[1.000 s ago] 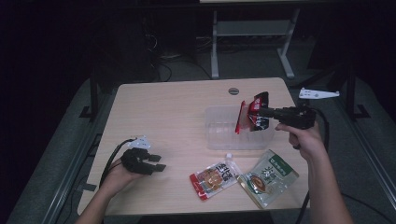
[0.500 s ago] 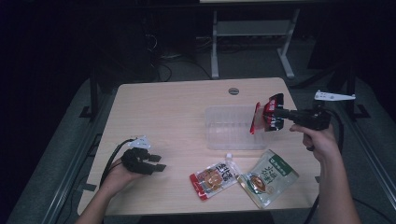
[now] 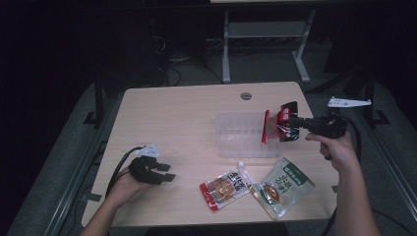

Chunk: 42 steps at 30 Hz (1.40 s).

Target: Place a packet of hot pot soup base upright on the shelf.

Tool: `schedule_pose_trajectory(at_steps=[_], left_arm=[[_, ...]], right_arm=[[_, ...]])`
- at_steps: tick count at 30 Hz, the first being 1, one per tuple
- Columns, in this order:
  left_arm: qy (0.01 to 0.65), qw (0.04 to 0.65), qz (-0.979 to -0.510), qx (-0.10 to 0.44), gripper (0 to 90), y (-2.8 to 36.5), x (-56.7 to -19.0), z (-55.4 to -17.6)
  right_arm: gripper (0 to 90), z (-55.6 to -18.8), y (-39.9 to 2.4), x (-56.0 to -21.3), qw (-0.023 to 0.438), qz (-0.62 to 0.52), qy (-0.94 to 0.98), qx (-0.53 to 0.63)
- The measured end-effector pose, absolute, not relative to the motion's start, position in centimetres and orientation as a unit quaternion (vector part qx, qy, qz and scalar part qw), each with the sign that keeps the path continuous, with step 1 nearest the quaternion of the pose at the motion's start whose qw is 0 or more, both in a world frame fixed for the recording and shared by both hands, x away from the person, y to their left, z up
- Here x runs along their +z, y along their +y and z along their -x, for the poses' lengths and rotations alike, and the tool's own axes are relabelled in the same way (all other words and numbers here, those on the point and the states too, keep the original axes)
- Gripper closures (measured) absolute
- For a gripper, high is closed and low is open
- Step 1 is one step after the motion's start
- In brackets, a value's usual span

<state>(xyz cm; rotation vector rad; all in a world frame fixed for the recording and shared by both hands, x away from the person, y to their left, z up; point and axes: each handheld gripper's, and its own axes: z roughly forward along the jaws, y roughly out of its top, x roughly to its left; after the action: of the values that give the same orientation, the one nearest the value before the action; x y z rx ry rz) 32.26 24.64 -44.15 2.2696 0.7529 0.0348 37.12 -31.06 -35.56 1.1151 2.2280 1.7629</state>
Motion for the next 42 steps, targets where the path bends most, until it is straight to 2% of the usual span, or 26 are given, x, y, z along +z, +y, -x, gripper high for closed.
schedule_pose_trajectory(at_steps=[11,27,42], left_arm=[[0.292,0.364,-0.884,0.013,50.4,24.5,-44.2,-32.3],[0.294,0.364,-0.883,0.004,50.3,24.2,-44.3,-32.1],[0.287,0.362,-0.887,0.003,50.4,23.9,-44.4,-32.0]], right_arm=[[90.0,-36.6,-32.3,-35.2,0.053,-0.371,0.717,0.587],[90.0,-37.7,-29.9,-36.4,0.047,-0.381,0.744,0.547],[88.8,-39.0,-27.7,-38.1,0.069,-0.409,0.756,0.507]])
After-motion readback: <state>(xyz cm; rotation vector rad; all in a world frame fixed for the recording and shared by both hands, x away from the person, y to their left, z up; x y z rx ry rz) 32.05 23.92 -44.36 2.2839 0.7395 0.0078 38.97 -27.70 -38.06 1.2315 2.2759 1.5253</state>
